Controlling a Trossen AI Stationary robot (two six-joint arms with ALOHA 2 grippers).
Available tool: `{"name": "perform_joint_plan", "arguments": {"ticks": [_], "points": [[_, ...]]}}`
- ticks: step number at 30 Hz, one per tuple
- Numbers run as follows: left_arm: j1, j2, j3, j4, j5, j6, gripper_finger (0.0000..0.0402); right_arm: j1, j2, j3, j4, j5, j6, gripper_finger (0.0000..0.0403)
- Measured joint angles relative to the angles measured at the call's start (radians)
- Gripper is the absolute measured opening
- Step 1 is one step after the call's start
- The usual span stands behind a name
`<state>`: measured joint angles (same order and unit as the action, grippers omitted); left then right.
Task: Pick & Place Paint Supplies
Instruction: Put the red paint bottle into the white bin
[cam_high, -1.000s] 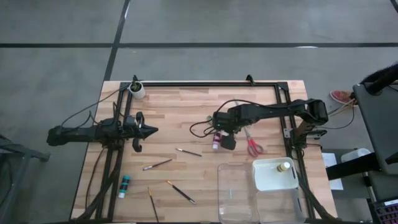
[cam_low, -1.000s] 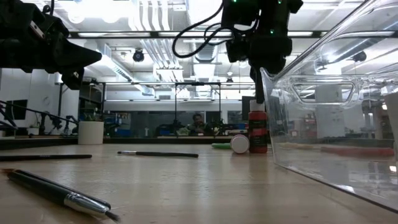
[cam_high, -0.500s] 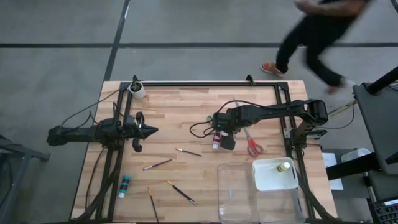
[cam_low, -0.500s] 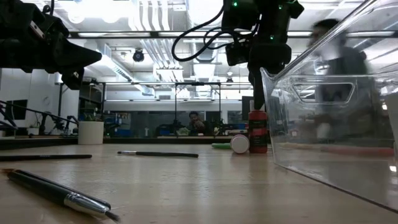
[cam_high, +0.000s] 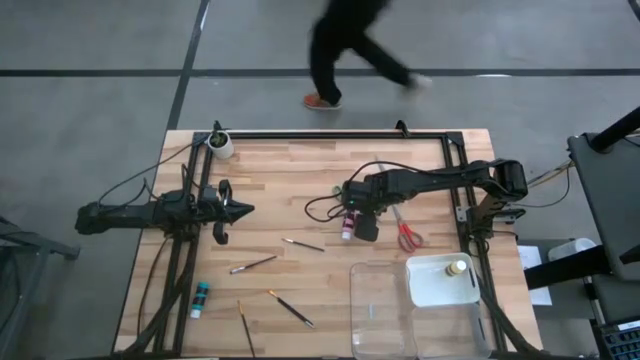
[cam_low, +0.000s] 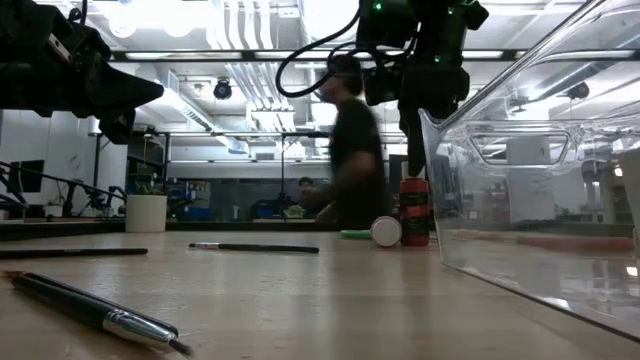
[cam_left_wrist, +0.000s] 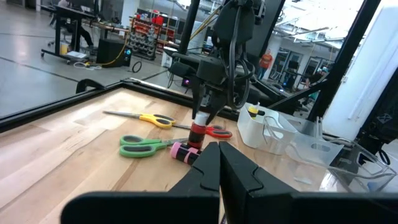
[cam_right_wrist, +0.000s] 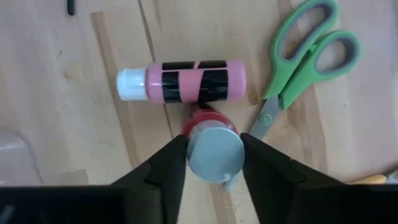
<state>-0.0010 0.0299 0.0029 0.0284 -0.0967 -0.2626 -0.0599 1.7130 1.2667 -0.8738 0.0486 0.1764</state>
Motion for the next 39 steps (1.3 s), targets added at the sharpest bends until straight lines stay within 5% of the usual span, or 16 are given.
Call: {"name": "perform_joint_plan", "arguments": {"ticks": [3,26,39], "points": [[0.0,0.0,0.0,0.0,0.0,0.0,0.0,0.001,0.0,0.0,0.001,-0.002,-0.004,0.011],[0.0,0.0,0.0,0.0,0.0,0.0,0.0,0.001,0.0,0.001,-0.005,-0.004,-0.023,0.0112],[0.0,0.0,0.0,0.0,0.0,0.0,0.0,0.001,-0.016,0.1,-0.15,0.003,-0.003,0.0111]]}}
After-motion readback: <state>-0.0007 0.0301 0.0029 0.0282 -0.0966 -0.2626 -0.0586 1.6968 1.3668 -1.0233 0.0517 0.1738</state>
